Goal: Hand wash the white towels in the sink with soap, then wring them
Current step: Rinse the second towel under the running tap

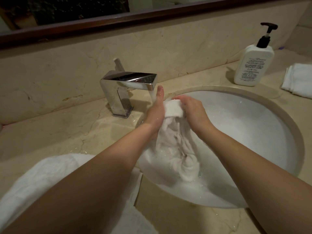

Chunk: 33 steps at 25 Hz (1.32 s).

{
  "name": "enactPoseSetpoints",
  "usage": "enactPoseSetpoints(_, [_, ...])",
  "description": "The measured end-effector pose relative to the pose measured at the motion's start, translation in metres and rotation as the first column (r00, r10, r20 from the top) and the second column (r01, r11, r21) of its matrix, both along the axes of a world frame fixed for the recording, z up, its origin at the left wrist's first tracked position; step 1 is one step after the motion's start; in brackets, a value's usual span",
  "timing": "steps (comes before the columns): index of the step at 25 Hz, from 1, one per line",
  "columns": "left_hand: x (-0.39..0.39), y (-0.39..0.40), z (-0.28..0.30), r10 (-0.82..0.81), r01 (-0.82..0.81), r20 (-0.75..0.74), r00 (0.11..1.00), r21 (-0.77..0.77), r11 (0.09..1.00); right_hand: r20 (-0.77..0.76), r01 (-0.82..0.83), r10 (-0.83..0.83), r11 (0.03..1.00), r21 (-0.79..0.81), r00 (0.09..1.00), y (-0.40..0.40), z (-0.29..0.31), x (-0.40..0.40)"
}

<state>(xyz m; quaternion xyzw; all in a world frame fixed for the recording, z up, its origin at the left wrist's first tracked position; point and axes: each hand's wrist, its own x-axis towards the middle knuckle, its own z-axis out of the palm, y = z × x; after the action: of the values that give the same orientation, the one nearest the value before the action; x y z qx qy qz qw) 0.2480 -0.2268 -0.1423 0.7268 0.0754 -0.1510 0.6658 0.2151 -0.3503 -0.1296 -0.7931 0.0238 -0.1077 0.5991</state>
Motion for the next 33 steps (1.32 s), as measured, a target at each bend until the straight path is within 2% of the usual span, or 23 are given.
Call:
enactPoseSetpoints(1, [0.003, 0.000, -0.001, 0.026, -0.026, 0.001, 1.000, 0.010, 1.000, 0.081, -0.025, 0.040, 0.985, -0.170, 0.996, 0.002, -0.003, -0.001])
enactPoseSetpoints(3, [-0.001, -0.002, 0.002, -0.019, 0.018, 0.006, 1.000, 0.020, 1.000, 0.252, 0.069, 0.067, 0.867, -0.494, 0.965, 0.007, -0.014, 0.001])
enactPoseSetpoints(5, [-0.010, -0.006, 0.012, -0.050, 0.051, 0.025, 0.998, -0.010, 0.999, 0.298, 0.098, 0.099, 0.808, -0.581, 0.949, 0.013, -0.014, 0.004])
enactPoseSetpoints(7, [-0.012, -0.003, 0.016, -0.051, 0.053, 0.029, 0.998, -0.050, 0.997, 0.244, 0.089, 0.078, 0.790, -0.607, 0.967, 0.016, -0.014, 0.007])
enactPoseSetpoints(9, [-0.010, 0.002, 0.016, -0.065, 0.065, -0.004, 0.998, -0.095, 0.993, 0.208, 0.123, -0.007, 0.824, -0.553, 0.978, 0.016, -0.011, 0.007])
enactPoseSetpoints(10, [-0.012, 0.003, 0.017, -0.098, 0.097, -0.010, 0.995, -0.088, 0.991, 0.201, 0.153, -0.068, 0.882, -0.446, 0.977, 0.014, -0.008, 0.006])
enactPoseSetpoints(11, [-0.011, 0.002, 0.014, -0.167, 0.167, 0.005, 0.986, -0.038, 0.985, 0.192, 0.191, -0.138, 0.935, -0.298, 0.972, 0.011, -0.005, 0.006])
enactPoseSetpoints(13, [-0.012, -0.001, 0.008, -0.262, 0.255, 0.041, 0.964, 0.122, 0.959, 0.141, 0.273, -0.264, 0.961, -0.051, 0.954, 0.005, 0.002, 0.006])
enactPoseSetpoints(15, [-0.015, -0.006, 0.006, -0.276, 0.263, 0.034, 0.961, 0.206, 0.942, 0.046, 0.310, -0.316, 0.945, 0.105, 0.948, 0.002, 0.004, 0.005])
enactPoseSetpoints(16, [-0.018, -0.007, 0.008, -0.260, 0.240, 0.055, 0.964, 0.238, 0.941, 0.016, 0.301, -0.305, 0.945, 0.129, 0.952, 0.001, 0.003, 0.004])
enactPoseSetpoints(17, [-0.020, -0.007, 0.011, -0.232, 0.204, 0.088, 0.969, 0.252, 0.946, 0.011, 0.275, -0.278, 0.956, 0.098, 0.961, 0.001, 0.002, 0.004])
enactPoseSetpoints(20, [-0.020, -0.001, 0.017, -0.048, 0.016, 0.134, 0.990, 0.227, 0.974, 0.107, 0.149, -0.134, 0.977, -0.155, 0.985, 0.002, 0.000, -0.001])
enactPoseSetpoints(22, [-0.017, 0.001, 0.018, 0.051, -0.075, 0.151, 0.987, 0.163, 0.984, 0.202, 0.056, 0.006, 0.954, -0.296, 0.979, 0.007, -0.002, -0.004])
enactPoseSetpoints(24, [-0.012, 0.002, 0.015, 0.183, -0.189, 0.141, 0.973, 0.030, 0.981, 0.195, -0.007, 0.106, 0.894, -0.448, 0.975, 0.018, -0.007, -0.008])
enactPoseSetpoints(25, [-0.010, 0.002, 0.013, 0.218, -0.218, 0.140, 0.966, -0.011, 0.976, 0.149, -0.013, 0.095, 0.880, -0.474, 0.984, 0.023, -0.009, -0.007])
enactPoseSetpoints(27, [-0.012, 0.001, 0.016, 0.134, -0.132, 0.136, 0.982, -0.022, 0.991, 0.083, 0.022, 0.008, 0.936, -0.352, 0.997, 0.028, -0.011, -0.001])
enactPoseSetpoints(28, [-0.013, -0.001, 0.016, 0.065, -0.064, 0.134, 0.989, -0.017, 0.998, 0.084, 0.063, -0.041, 0.957, -0.282, 0.996, 0.027, -0.012, 0.003])
enactPoseSetpoints(30, [-0.016, -0.001, 0.017, 0.001, -0.010, 0.161, 0.987, 0.055, 0.998, 0.120, 0.104, -0.072, 0.951, -0.290, 0.990, 0.024, -0.013, 0.007])
enactPoseSetpoints(33, [-0.018, -0.003, 0.024, 0.111, -0.143, 0.172, 0.979, 0.188, 0.972, 0.118, 0.075, -0.037, 0.939, -0.336, 0.992, 0.028, -0.011, 0.003])
